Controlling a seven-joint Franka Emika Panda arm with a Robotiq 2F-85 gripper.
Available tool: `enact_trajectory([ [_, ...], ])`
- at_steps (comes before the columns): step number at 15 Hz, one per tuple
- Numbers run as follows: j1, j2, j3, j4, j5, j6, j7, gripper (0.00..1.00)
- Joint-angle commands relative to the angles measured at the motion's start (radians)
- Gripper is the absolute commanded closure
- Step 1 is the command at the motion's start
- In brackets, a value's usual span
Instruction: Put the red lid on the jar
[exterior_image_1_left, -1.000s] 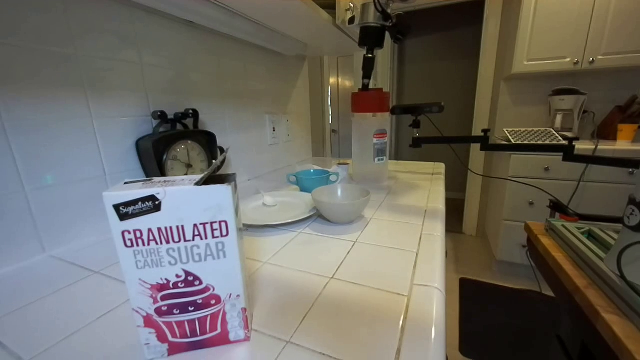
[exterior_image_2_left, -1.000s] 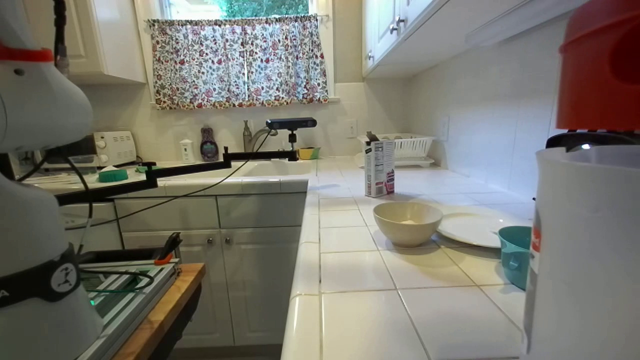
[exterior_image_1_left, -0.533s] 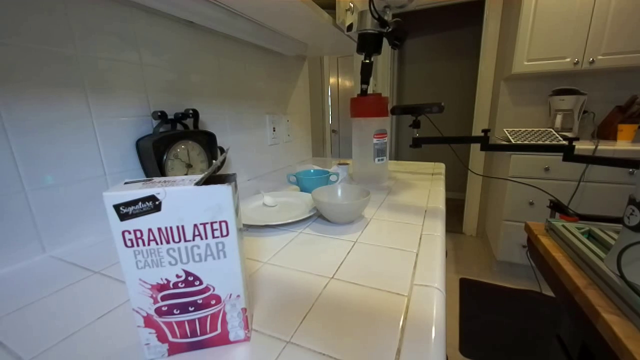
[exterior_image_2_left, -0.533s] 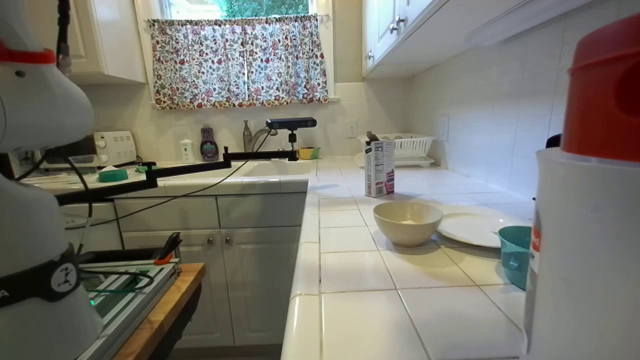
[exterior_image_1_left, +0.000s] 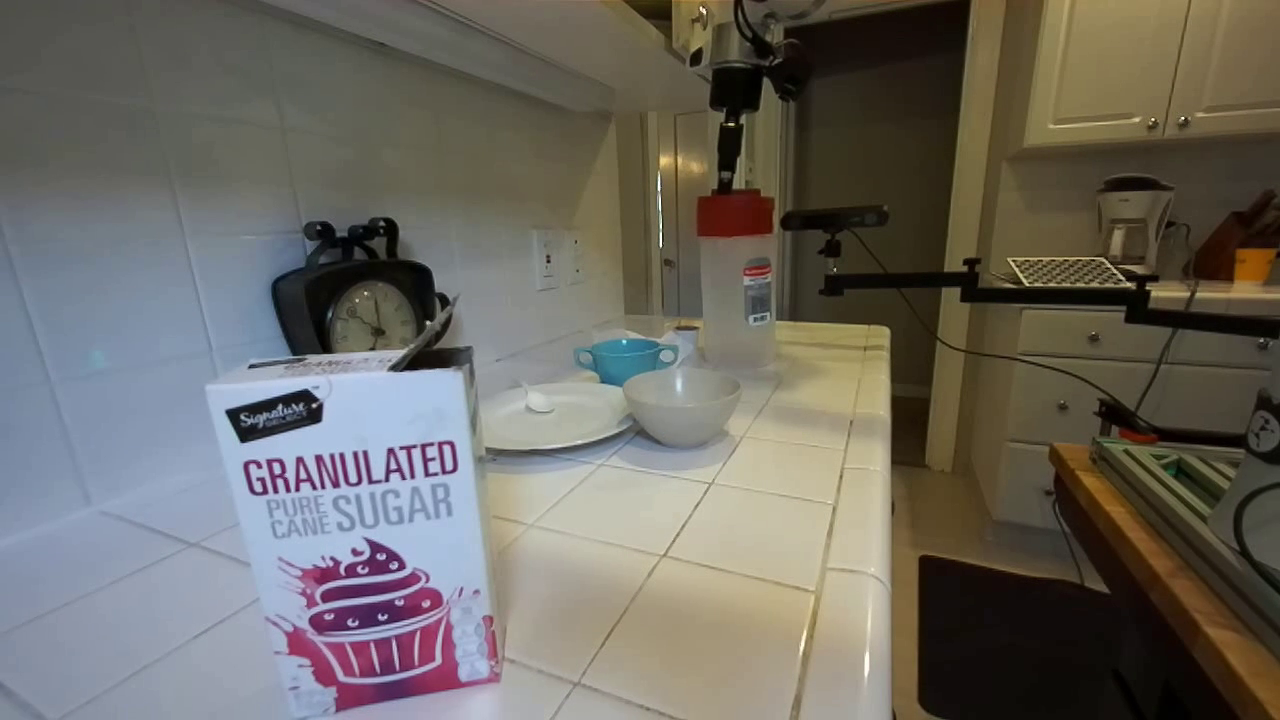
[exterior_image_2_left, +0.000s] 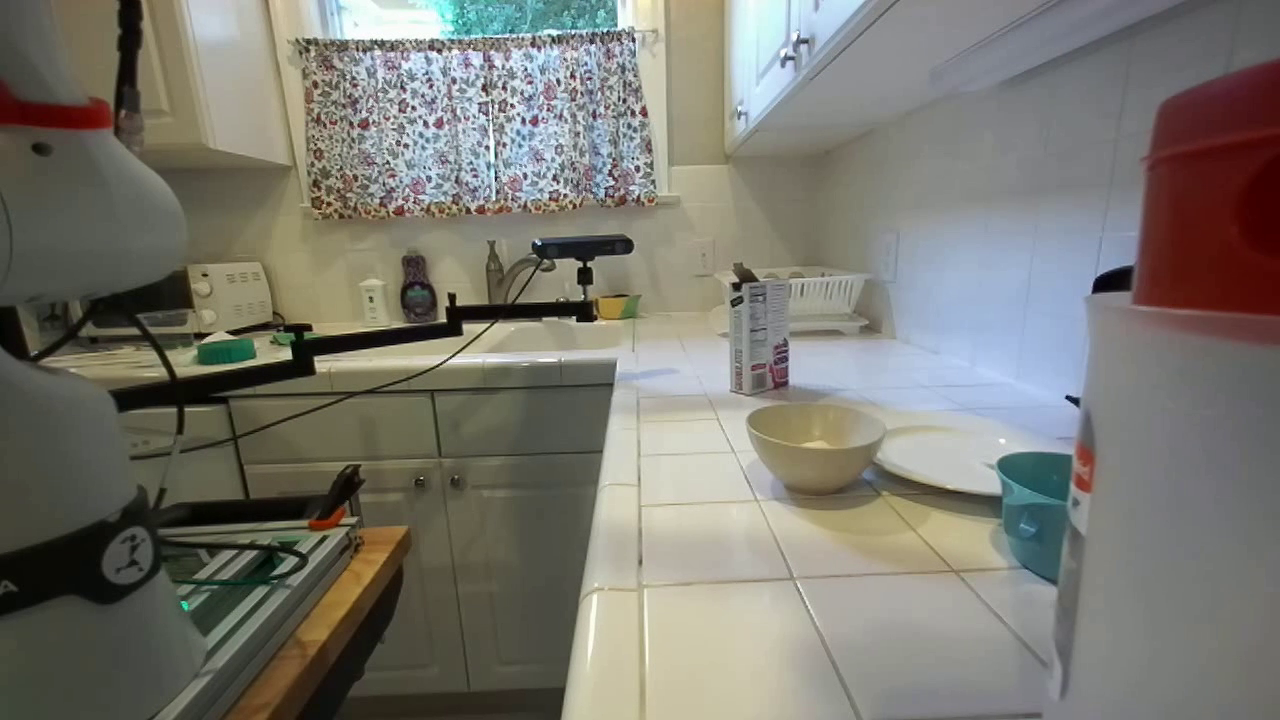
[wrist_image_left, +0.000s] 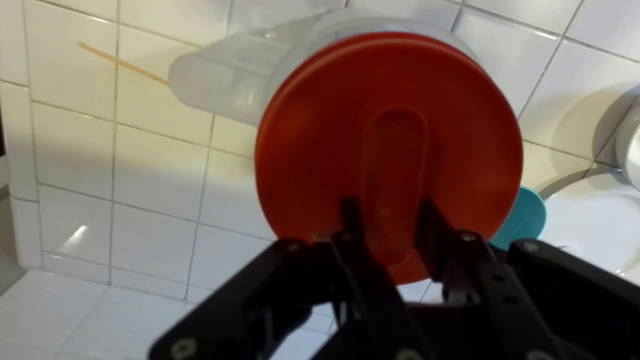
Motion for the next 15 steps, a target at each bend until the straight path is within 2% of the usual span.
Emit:
enact_trajectory([
  [1,-0.015,0.017,0.016,0.035,0.013,-0.034,0.012,0.92],
  [15,-0.02,-0.021,0.009,-0.007,-0.013,-0.042,0.021,0.92],
])
